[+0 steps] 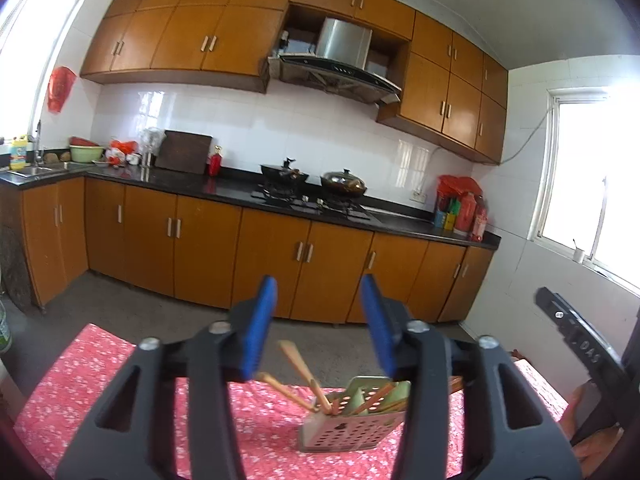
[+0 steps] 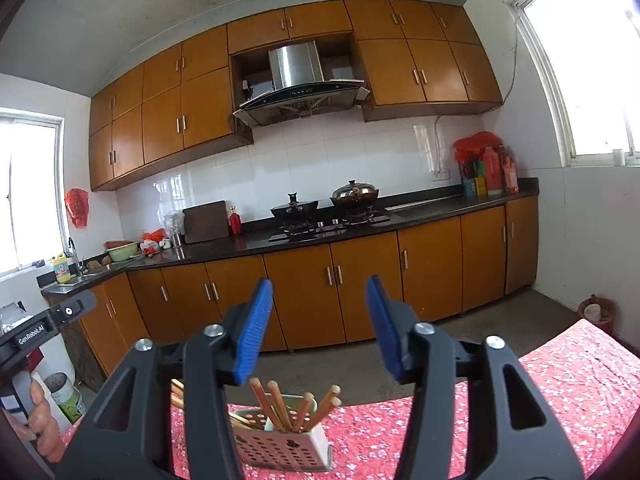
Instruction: Organize utensils
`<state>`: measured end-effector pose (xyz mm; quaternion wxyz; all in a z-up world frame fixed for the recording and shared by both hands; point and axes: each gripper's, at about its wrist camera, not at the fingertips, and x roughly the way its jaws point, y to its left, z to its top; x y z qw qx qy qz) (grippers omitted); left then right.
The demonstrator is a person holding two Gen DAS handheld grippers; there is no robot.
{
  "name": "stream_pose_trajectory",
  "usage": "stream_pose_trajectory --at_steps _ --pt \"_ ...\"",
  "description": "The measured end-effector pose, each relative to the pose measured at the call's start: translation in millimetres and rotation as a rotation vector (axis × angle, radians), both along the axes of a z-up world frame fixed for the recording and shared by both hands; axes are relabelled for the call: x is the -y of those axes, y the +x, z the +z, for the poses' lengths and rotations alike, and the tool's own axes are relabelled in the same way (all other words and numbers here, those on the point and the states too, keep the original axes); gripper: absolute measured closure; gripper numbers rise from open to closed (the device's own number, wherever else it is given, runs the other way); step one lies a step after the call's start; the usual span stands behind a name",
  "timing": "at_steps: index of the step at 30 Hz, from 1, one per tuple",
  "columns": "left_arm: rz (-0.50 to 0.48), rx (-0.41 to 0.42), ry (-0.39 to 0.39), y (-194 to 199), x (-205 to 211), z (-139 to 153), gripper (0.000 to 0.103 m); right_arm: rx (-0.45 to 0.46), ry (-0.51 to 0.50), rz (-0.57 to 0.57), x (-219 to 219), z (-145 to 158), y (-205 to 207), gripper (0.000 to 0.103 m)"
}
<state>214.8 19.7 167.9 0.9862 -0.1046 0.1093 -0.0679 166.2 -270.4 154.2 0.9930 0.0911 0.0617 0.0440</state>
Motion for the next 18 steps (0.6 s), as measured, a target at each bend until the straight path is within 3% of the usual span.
stream_pose_trajectory --at_steps 3,5,7,18 --pt "0.009 0.004 0.008 -27.3 -14.1 -5.1 0.031 -0.002 -0.006 -0.006 5.4 0.6 -16.7 0.024" --pt "0.007 -0.002 0.016 -47.7 -21.3 -14.3 0.011 -0.013 -0.013 -0.007 6.7 -3.9 -31.2 0.011" --pt "0.009 -0.02 0.038 -66.0 -25.4 -24.0 0.004 -0.023 -0.018 -0.009 5.6 -12.1 -46.8 0.002" --pt "0.115 -0.149 0.207 -146.9 -17.9 -108.3 0.004 -0.139 -0.116 -0.062 -26.6 -81.5 -107.1 0.002"
